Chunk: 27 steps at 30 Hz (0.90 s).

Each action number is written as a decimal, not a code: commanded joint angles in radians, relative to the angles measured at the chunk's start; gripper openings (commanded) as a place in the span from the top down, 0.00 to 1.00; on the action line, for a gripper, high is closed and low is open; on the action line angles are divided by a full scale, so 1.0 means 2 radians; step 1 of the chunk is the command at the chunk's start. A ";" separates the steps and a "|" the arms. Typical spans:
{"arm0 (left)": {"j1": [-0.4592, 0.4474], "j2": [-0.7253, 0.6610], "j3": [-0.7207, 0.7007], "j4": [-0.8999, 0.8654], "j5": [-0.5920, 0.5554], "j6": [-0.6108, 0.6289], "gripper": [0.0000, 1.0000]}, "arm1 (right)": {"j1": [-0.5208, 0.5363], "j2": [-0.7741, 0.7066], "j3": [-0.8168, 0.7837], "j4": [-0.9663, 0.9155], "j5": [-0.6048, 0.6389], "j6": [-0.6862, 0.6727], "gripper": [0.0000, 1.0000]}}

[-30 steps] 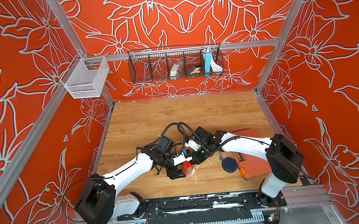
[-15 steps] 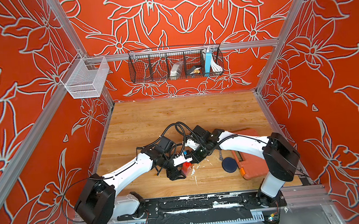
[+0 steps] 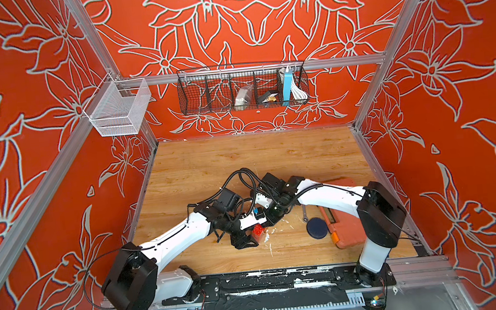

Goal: Assemble the letter h with lego
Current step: Adjust the lego brick from the lego brick.

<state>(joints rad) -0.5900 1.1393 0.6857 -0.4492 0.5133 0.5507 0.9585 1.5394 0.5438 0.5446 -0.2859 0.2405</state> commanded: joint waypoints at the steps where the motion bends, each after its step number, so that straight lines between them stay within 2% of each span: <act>1: -0.002 -0.001 -0.009 0.006 0.007 0.005 0.09 | 0.001 -0.005 -0.012 -0.006 0.025 0.009 0.69; 4: -0.003 -0.001 -0.009 0.008 0.005 0.007 0.09 | 0.002 -0.015 -0.011 -0.013 0.027 0.013 0.67; 8: -0.002 -0.002 -0.013 0.012 0.003 0.011 0.09 | 0.003 -0.015 -0.009 -0.015 0.024 0.024 0.59; 17: -0.002 0.002 -0.011 0.009 0.006 0.009 0.09 | 0.002 -0.029 0.016 -0.060 0.023 0.038 0.56; 21: -0.002 0.000 -0.005 0.007 0.013 -0.007 0.06 | -0.005 -0.049 0.062 -0.156 0.010 0.069 0.55; 27: -0.002 0.007 -0.009 0.011 0.013 0.006 0.07 | -0.011 -0.067 0.126 -0.322 -0.003 0.085 0.55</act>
<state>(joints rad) -0.5900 1.1423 0.6643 -0.4316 0.5209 0.5465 0.9443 1.4284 0.7658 0.1040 -0.2714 0.3634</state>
